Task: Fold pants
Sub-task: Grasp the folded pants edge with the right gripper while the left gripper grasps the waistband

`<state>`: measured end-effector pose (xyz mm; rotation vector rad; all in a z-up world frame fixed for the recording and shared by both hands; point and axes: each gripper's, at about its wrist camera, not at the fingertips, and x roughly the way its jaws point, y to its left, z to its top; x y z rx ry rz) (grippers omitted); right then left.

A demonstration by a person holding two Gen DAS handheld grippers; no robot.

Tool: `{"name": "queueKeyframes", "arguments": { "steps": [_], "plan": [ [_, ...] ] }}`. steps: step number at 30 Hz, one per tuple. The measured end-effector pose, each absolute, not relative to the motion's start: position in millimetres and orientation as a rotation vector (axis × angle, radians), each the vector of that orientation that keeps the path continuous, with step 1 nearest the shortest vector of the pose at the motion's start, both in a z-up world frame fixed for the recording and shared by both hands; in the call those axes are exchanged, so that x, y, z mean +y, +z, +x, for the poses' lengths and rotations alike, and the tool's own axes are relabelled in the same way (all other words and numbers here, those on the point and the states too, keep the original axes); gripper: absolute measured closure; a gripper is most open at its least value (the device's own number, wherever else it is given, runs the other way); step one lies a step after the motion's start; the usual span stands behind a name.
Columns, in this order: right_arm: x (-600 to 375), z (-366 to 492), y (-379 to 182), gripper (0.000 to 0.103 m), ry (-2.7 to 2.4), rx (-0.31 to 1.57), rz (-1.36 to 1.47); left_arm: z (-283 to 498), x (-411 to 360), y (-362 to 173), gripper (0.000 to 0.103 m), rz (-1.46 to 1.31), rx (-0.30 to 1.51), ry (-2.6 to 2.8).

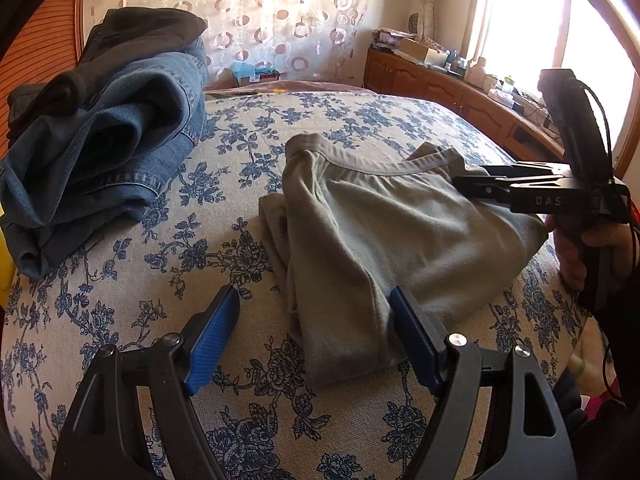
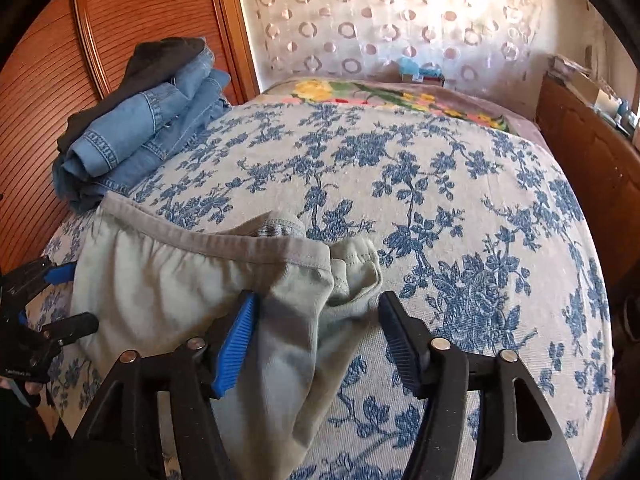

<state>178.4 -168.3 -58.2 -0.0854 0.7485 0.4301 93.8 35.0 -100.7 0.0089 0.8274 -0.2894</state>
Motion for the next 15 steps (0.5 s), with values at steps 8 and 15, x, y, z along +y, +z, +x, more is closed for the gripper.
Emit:
{"name": "queueKeyframes", "arguments": {
  "steps": [8, 15],
  "plan": [
    [-161, 179, -61, 0.028, 0.430, 0.749, -0.126, 109, 34, -90, 0.025, 0.005, 0.885, -0.302],
    [-161, 178, -62, 0.027, 0.430, 0.747, -0.138, 134, 30, -82, 0.027, 0.028, 0.858, -0.292]
  ]
}}
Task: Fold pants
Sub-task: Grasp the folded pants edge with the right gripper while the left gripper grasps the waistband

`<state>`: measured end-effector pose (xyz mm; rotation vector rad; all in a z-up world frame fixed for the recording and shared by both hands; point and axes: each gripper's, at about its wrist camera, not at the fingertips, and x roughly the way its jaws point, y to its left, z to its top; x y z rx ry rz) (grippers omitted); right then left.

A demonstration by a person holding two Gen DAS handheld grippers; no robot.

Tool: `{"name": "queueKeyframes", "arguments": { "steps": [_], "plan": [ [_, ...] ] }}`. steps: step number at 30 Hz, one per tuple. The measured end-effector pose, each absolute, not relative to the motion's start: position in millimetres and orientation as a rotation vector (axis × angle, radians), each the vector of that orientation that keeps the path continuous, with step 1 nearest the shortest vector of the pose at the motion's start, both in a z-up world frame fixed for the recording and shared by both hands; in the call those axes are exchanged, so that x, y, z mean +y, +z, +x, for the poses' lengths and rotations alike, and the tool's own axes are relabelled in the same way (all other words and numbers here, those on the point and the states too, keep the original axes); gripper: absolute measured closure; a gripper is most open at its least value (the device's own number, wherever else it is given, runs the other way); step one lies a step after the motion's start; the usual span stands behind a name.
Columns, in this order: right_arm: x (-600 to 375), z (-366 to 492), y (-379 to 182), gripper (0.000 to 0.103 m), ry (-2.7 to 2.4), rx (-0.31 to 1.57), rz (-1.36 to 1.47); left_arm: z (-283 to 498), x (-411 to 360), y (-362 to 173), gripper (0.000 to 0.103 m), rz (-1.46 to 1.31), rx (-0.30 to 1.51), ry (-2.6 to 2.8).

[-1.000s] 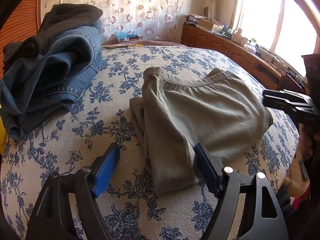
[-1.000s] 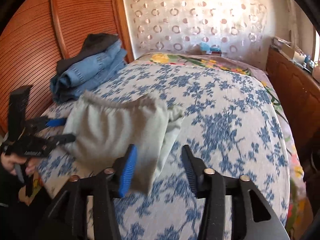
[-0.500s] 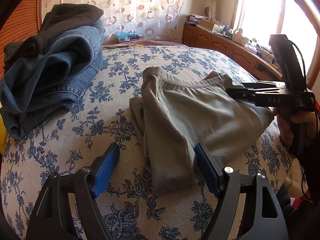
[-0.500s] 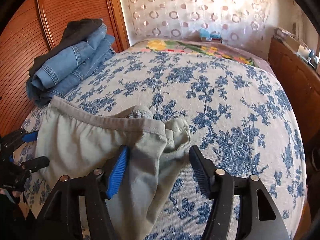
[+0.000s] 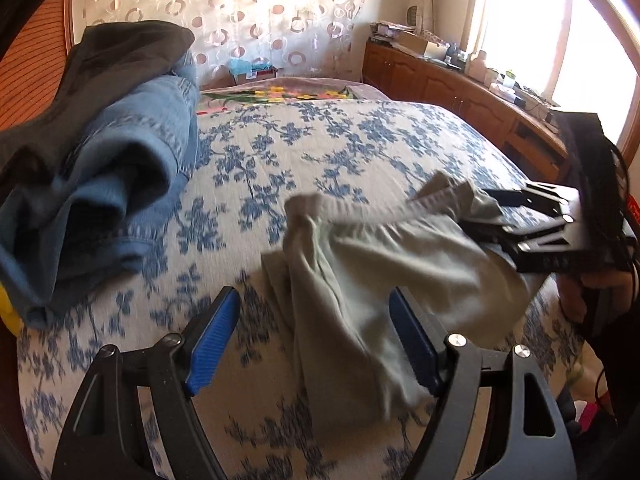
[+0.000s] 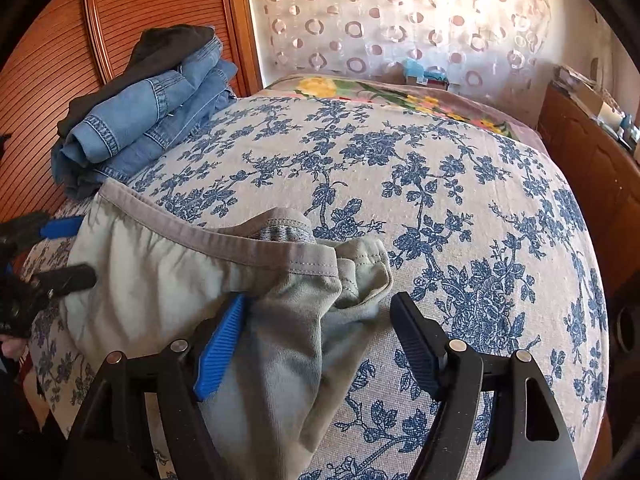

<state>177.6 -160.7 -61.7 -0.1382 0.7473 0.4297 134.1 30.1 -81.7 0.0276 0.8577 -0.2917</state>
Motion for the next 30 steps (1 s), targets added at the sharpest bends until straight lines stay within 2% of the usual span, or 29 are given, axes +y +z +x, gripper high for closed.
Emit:
{"name": "queueKeyframes", "arguments": {
  "steps": [6, 13, 17, 18, 21, 24, 30],
  "plan": [
    [-160, 177, -62, 0.026, 0.428, 0.747, -0.143, 154, 38, -89, 0.043, -0.039, 0.895, -0.296],
    [-159, 177, -63, 0.026, 0.428, 0.747, -0.143, 164, 41, -93, 0.049, -0.068, 0.905, -0.307],
    [-160, 177, -63, 0.026, 0.427, 0.749, -0.145, 166, 39, -94, 0.064, -0.077, 0.903, -0.334],
    [-160, 177, -63, 0.026, 0.427, 0.749, -0.145, 165, 37, -94, 0.070, -0.070, 0.901, -0.338],
    [-160, 177, -63, 0.026, 0.427, 0.749, -0.145, 161, 33, -91, 0.077, -0.046, 0.890, -0.349],
    [-159, 177, -63, 0.026, 0.423, 0.750, -0.150, 159, 34, -86, 0.081, -0.070, 0.883, -0.371],
    [-159, 177, -63, 0.026, 0.423, 0.749, -0.151, 147, 31, -74, 0.083, -0.072, 0.853, -0.398]
  ]
}}
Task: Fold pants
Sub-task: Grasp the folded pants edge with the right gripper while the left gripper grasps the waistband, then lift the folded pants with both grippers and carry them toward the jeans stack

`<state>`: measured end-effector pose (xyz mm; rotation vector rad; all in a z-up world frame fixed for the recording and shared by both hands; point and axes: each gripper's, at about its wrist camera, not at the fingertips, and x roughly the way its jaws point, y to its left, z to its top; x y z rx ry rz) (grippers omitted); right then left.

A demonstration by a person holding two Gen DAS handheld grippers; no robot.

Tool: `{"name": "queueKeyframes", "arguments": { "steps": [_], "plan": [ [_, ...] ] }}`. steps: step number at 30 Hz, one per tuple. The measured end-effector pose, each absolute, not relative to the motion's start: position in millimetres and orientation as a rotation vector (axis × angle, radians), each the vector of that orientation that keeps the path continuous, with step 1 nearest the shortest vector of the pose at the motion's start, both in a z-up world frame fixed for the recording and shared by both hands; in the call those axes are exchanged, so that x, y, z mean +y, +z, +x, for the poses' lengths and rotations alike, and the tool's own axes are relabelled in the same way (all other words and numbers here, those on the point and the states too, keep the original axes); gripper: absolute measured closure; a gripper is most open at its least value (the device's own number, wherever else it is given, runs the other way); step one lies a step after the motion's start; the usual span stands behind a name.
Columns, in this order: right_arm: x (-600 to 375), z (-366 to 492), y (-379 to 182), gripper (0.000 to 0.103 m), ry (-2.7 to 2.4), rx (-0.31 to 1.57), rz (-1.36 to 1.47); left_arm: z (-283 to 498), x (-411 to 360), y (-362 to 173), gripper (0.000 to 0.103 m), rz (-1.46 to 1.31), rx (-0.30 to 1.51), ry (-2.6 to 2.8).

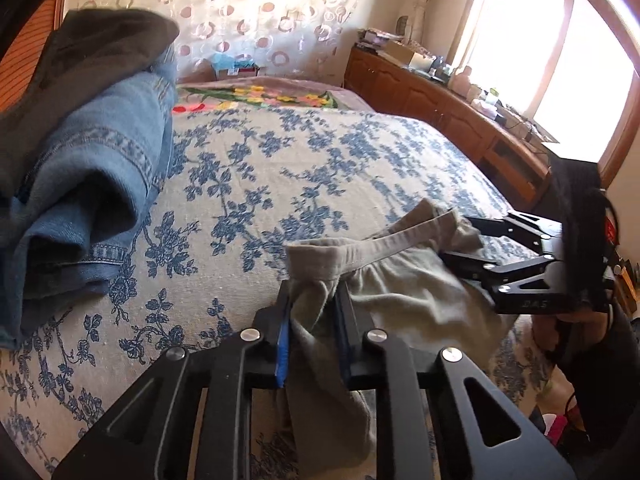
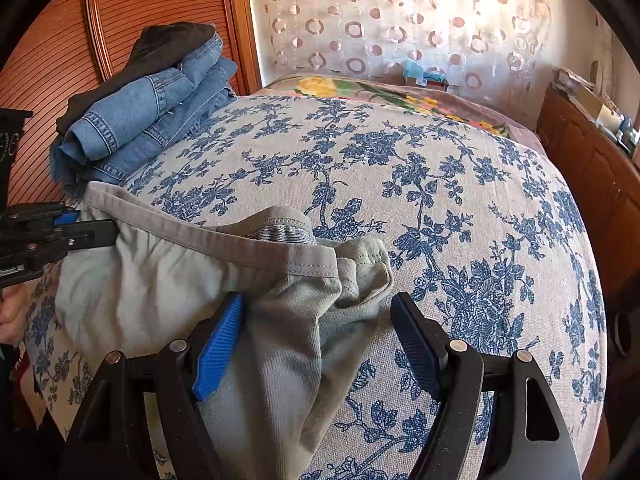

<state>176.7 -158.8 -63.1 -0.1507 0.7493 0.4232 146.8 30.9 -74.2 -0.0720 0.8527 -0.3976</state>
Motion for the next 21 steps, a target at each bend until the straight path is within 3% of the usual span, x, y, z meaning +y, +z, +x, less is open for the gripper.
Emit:
{"name": "queueKeyframes", "arguments": {
  "steps": [13, 18, 21],
  "plan": [
    [-158.2, 177.4, -62.5, 0.027, 0.419, 0.751, -0.154, 138.8, 22.6, -67.8, 0.083, -0.041, 0.818, -0.384],
    [-162.7, 177.5, -59.5, 0.046, 0.432, 0.749, -0.122, 136.6, 22.4, -67.2, 0.083, -0.039, 0.811, -0.383],
    [-163.1, 176.3, -57.7, 0.071, 0.468, 0.764, -0.094, 136.1, 24.4, -66.9, 0.085, -0.040, 0.807, -0.378]
  ]
}}
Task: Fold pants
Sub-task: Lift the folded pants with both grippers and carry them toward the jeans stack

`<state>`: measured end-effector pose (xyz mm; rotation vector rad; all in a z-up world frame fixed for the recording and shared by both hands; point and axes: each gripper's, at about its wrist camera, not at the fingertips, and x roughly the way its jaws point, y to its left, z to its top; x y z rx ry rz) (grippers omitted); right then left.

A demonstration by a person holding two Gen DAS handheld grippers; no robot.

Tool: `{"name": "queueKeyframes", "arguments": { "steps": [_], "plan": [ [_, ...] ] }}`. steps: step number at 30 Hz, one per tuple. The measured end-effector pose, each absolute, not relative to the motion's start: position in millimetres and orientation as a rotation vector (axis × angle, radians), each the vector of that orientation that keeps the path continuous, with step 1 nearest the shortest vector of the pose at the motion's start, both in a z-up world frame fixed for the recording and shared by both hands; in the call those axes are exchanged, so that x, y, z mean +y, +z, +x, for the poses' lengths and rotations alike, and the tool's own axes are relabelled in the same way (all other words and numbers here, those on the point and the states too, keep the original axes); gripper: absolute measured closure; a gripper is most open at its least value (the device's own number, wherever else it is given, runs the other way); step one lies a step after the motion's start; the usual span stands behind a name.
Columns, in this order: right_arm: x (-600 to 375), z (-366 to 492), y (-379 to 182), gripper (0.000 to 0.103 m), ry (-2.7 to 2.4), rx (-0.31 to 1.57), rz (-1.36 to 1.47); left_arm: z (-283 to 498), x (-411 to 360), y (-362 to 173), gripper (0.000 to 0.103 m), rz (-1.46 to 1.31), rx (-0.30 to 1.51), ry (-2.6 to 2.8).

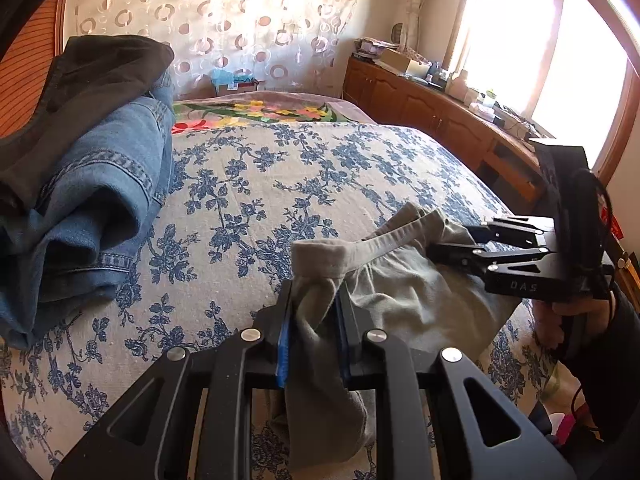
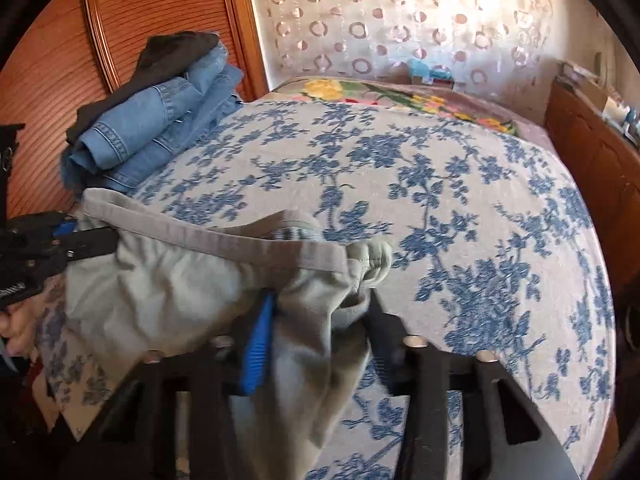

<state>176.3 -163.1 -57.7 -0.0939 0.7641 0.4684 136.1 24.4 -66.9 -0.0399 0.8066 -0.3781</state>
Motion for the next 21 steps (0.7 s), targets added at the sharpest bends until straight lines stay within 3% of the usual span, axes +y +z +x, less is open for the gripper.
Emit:
{"name": "queueKeyframes", "arguments": {
  "steps": [1, 4, 21],
  "plan": [
    [-164, 176, -57, 0.081, 0.484, 0.775, -0.074, 136, 26, -66, 0.085, -0.046, 0.804, -0.376],
    [-164, 172, -52, 0.084, 0.493, 0.761, -0.064, 133, 29, -63, 0.087, -0.061, 0.787, -0.375],
    [-172, 101, 20, 0.085, 0.519, 0.467, -0.101, 110, 50, -13, 0.089, -0.104, 0.628, -0.330]
  ]
}}
